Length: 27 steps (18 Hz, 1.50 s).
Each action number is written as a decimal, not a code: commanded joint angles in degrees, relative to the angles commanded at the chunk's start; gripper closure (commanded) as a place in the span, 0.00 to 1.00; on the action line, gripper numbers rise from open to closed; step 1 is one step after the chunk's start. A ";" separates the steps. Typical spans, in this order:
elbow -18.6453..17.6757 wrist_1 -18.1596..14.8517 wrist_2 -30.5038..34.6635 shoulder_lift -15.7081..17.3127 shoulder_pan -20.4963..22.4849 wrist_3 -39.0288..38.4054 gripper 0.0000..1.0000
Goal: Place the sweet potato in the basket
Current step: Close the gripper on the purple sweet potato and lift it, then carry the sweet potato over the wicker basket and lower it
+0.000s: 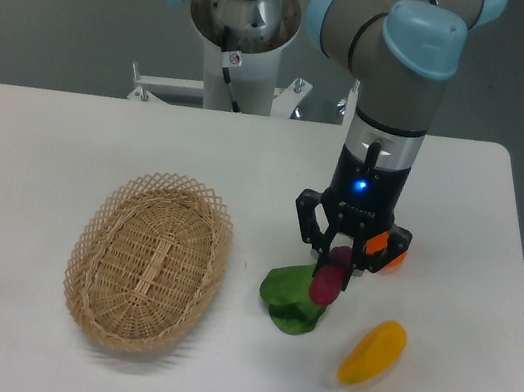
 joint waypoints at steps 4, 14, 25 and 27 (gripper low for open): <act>-0.53 1.32 0.17 -0.70 -0.79 -0.17 0.66; -1.41 1.85 5.27 -2.46 -2.99 0.44 0.66; -4.65 1.41 14.76 -0.54 -11.07 -5.53 0.66; -6.76 1.50 15.12 1.05 -12.82 -6.50 0.66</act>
